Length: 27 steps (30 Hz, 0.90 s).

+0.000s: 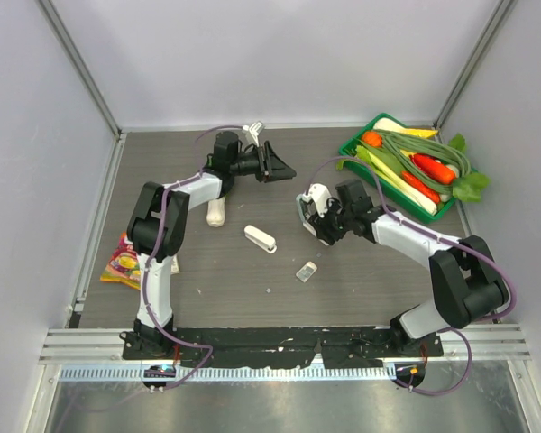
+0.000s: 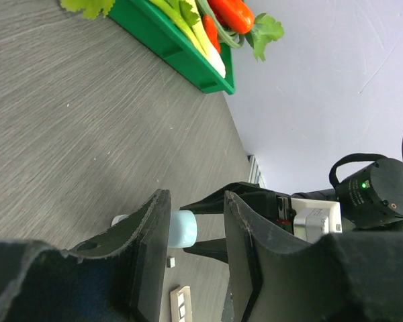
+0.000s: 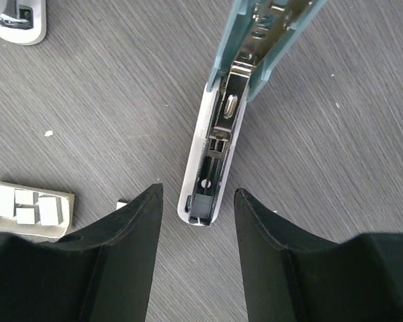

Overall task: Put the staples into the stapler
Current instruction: Close the stapler at the center of the board.

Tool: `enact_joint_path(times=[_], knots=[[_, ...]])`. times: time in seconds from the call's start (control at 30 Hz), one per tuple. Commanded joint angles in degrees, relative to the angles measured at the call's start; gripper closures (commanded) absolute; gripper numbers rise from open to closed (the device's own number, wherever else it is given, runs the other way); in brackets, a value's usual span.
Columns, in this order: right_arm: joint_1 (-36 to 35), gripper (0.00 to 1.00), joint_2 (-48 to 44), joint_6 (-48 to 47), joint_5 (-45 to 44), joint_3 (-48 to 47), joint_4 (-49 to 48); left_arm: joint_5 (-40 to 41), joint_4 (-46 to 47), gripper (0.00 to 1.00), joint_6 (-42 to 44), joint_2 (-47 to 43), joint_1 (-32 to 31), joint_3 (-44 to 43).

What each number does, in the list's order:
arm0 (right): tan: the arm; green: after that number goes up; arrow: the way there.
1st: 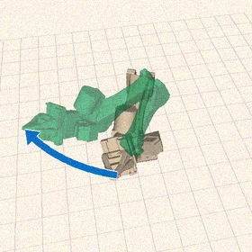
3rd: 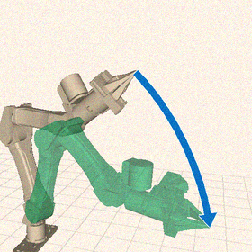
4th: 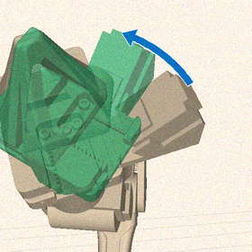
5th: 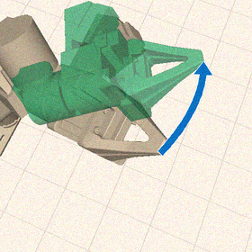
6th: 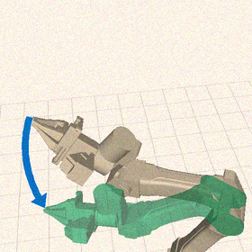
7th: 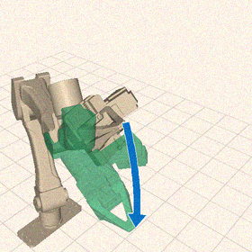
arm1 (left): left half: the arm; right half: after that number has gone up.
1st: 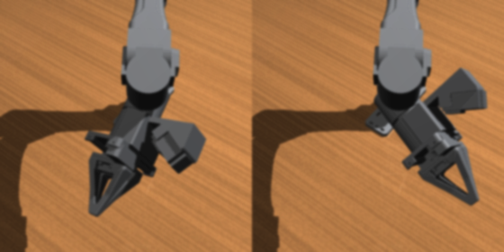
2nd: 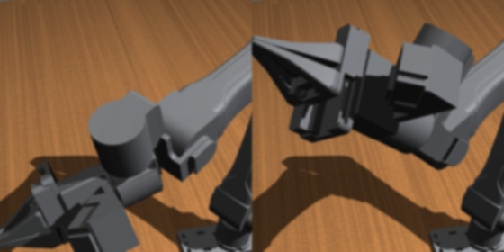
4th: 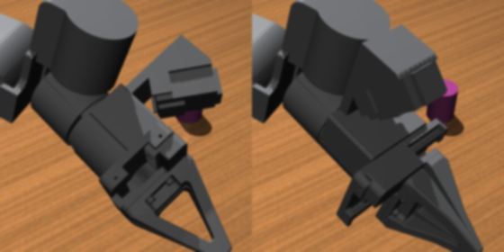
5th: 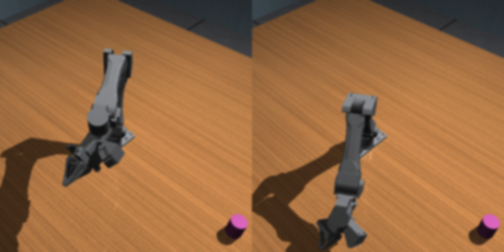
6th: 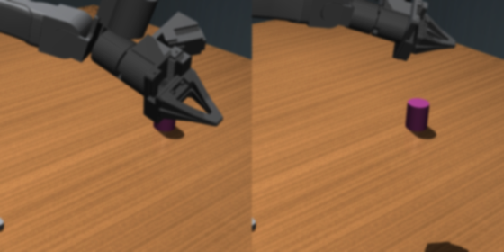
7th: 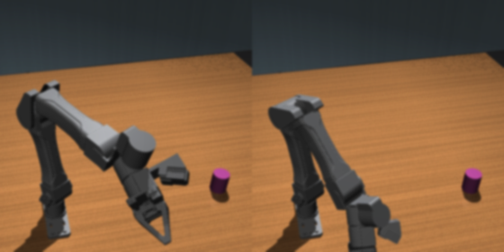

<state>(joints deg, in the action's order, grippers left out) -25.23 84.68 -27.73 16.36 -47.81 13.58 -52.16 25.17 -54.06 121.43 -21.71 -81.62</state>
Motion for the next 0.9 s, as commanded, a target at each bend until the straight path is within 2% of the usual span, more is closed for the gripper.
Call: enact_joint_path(times=[0.0,0.17,0.4,0.87], knots=[[1.1,0.48,-0.3,-0.6,-1.0,0.2,-3.1,-1.4,5.7,0.59,-1.6,-0.6,-0.9,-2.0],[2.6,0.48,1.2,-0.6,-0.2,0.0,-2.1,-1.4,5.8,0.59,-1.8,-0.1,-1.8,-2.3],[3.8,0.54,1.9,-1.5,2.5,-0.4,0.1,-1.1,6.2,0.60,-2.8,1.0,-2.9,-2.9],[3.8,0.53,0.9,-0.9,4.3,-0.3,0.2,-0.8,6.2,0.61,-2.8,0.9,-3.9,-2.2]])
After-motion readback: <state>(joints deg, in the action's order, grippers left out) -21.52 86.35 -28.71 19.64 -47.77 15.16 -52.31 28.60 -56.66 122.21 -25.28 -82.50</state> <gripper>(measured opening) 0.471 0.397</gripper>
